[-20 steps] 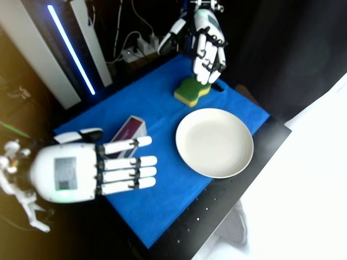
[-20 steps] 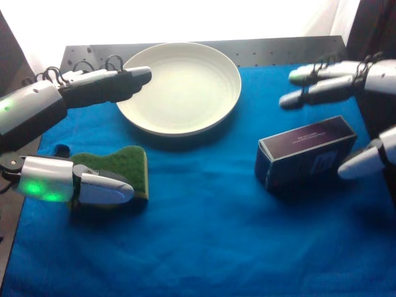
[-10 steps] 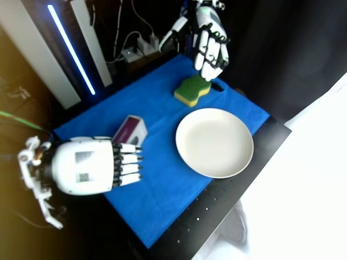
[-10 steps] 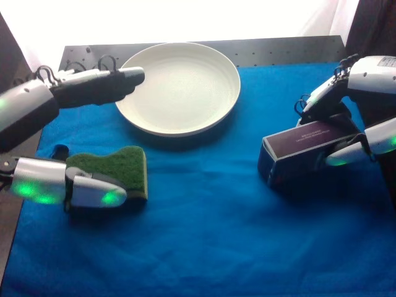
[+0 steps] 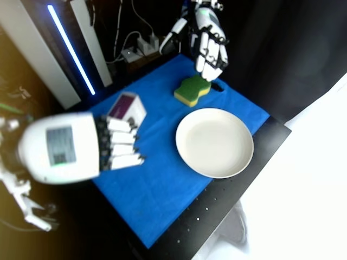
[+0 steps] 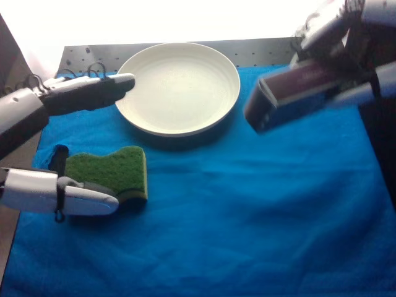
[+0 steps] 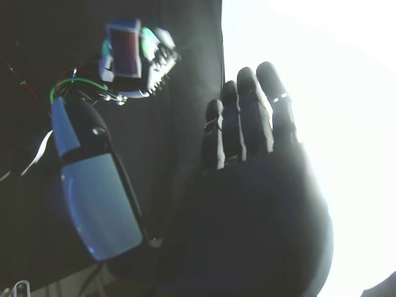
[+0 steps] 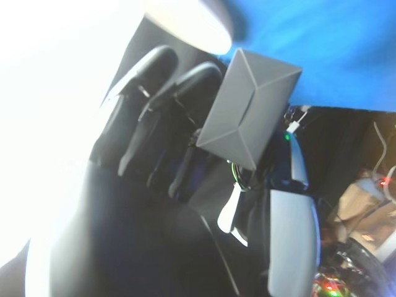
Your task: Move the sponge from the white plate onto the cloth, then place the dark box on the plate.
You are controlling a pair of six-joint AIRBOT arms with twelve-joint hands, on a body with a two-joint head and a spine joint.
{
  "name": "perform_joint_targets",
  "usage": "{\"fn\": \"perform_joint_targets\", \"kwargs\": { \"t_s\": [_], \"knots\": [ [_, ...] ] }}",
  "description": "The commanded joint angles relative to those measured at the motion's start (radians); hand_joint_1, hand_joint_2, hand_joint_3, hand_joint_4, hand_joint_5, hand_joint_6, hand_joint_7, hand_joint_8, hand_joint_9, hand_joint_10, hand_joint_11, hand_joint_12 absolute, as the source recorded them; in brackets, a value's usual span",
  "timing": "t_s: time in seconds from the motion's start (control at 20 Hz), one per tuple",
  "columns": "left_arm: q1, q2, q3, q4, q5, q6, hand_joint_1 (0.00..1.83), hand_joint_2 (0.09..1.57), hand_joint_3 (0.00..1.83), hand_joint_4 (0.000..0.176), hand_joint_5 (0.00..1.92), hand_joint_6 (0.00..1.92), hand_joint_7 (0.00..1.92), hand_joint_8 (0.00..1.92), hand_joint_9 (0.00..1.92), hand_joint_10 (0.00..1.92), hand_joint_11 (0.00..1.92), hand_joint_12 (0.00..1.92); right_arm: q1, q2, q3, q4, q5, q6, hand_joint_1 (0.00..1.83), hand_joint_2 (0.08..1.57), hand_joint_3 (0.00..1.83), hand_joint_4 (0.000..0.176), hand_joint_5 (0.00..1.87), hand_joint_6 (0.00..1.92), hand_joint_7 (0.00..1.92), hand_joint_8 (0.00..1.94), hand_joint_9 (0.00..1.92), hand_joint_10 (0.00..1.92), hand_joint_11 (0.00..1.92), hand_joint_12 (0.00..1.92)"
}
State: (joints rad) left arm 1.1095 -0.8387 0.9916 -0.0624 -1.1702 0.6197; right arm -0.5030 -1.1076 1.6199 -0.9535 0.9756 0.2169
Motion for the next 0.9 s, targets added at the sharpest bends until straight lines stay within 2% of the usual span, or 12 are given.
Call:
{"fn": "perform_joint_targets", "kwargs": {
  "t_s": [0.0,0.05,0.15,0.2,0.35,0.45,0.5,0.6,0.65,0.7,0.75,0.85],
  "knots": [
    [0.002,0.010,-0.005,-0.042,-0.161,0.002,0.84,0.79,0.01,0.033,0.28,0.00,0.31,0.00,0.38,0.00,0.00,1.15,0.034,-0.033,0.015,0.089,0.062,-0.002,1.25,1.12,0.00,0.000,1.01,0.76,0.96,1.21,0.87,0.90,0.81,1.01],
    [0.017,0.010,-0.007,-0.059,-0.181,0.002,0.82,0.80,0.01,0.024,0.24,0.00,0.20,0.00,0.30,0.00,0.00,1.12,0.060,-0.089,0.053,0.091,0.062,-0.002,1.26,1.08,0.00,0.000,1.20,0.44,0.96,1.20,0.86,0.85,0.70,1.13],
    [0.026,0.010,-0.009,-0.070,-0.199,0.004,0.80,0.81,0.01,0.032,0.21,0.00,0.17,0.00,0.25,0.00,0.00,1.06,0.071,-0.195,0.141,0.160,0.061,-0.002,1.27,1.09,0.00,0.000,1.26,0.30,0.94,1.26,0.84,0.98,0.67,1.34],
    [0.026,0.010,-0.009,-0.070,-0.199,0.006,0.80,0.82,0.02,0.067,0.17,0.00,0.12,0.00,0.18,0.00,0.00,0.98,0.071,-0.220,0.164,0.183,0.059,-0.002,1.28,1.06,0.00,0.000,1.32,0.22,0.99,1.16,0.92,0.93,0.74,1.29],
    [0.025,0.006,-0.009,-0.074,-0.209,0.012,0.80,0.80,0.00,0.091,0.12,0.00,0.07,0.00,0.11,0.00,0.00,0.87,0.071,-0.352,0.280,0.270,-0.012,-0.002,1.25,1.04,0.00,0.034,1.12,0.76,1.16,0.74,0.98,0.76,0.71,1.23],
    [0.021,-0.002,-0.004,-0.074,-0.211,0.012,0.80,0.81,0.01,0.087,0.12,0.00,0.06,0.00,0.10,0.00,0.00,0.87,0.071,-0.408,0.329,0.271,-0.082,-0.002,1.26,1.03,0.00,0.024,1.10,0.82,1.24,0.55,1.01,0.65,0.63,1.16],
    [0.017,-0.006,-0.002,-0.074,-0.211,0.012,0.79,0.81,0.01,0.103,0.13,0.00,0.07,0.01,0.12,0.01,0.00,0.87,0.071,-0.428,0.346,0.262,-0.113,-0.002,1.26,1.05,0.00,0.000,1.13,0.85,1.15,0.61,1.01,0.38,0.49,1.01],
    [0.008,-0.012,0.003,-0.073,-0.210,0.012,0.79,0.81,0.01,0.096,0.13,0.00,0.09,0.01,0.16,0.02,0.00,0.92,0.071,-0.462,0.368,0.226,-0.180,-0.002,1.26,1.05,0.00,0.000,1.09,0.93,1.19,0.53,1.02,0.30,0.40,1.03],
    [0.005,-0.014,0.004,-0.073,-0.211,0.012,0.79,0.83,0.01,0.082,0.12,0.00,0.08,0.00,0.17,0.02,0.00,0.93,0.071,-0.478,0.375,0.194,-0.215,0.001,1.25,1.04,0.00,0.031,1.13,0.79,1.20,0.61,1.13,0.30,0.59,1.10],
    [0.004,-0.015,0.005,-0.072,-0.211,0.012,0.79,0.83,0.01,0.082,0.12,0.00,0.08,0.00,0.17,0.02,0.00,0.93,0.071,-0.492,0.380,0.159,-0.249,0.004,1.25,1.04,0.00,0.031,1.13,0.79,1.20,0.61,1.13,0.30,0.59,1.10],
    [0.003,-0.016,0.006,-0.071,-0.211,0.012,0.78,0.84,0.02,0.079,0.12,0.00,0.09,0.00,0.18,0.02,0.00,0.88,0.070,-0.507,0.388,0.127,-0.276,0.011,1.27,1.03,0.00,0.000,1.17,0.56,1.18,0.81,1.20,0.38,0.80,1.09],
    [0.000,-0.017,0.006,-0.070,-0.209,0.012,0.78,0.84,0.01,0.090,0.12,0.00,0.09,0.00,0.18,0.01,0.00,0.86,0.070,-0.528,0.402,0.087,-0.313,0.013,1.26,1.03,0.00,0.010,1.16,0.65,1.18,0.73,1.18,0.39,0.71,1.13]
  ]
}}
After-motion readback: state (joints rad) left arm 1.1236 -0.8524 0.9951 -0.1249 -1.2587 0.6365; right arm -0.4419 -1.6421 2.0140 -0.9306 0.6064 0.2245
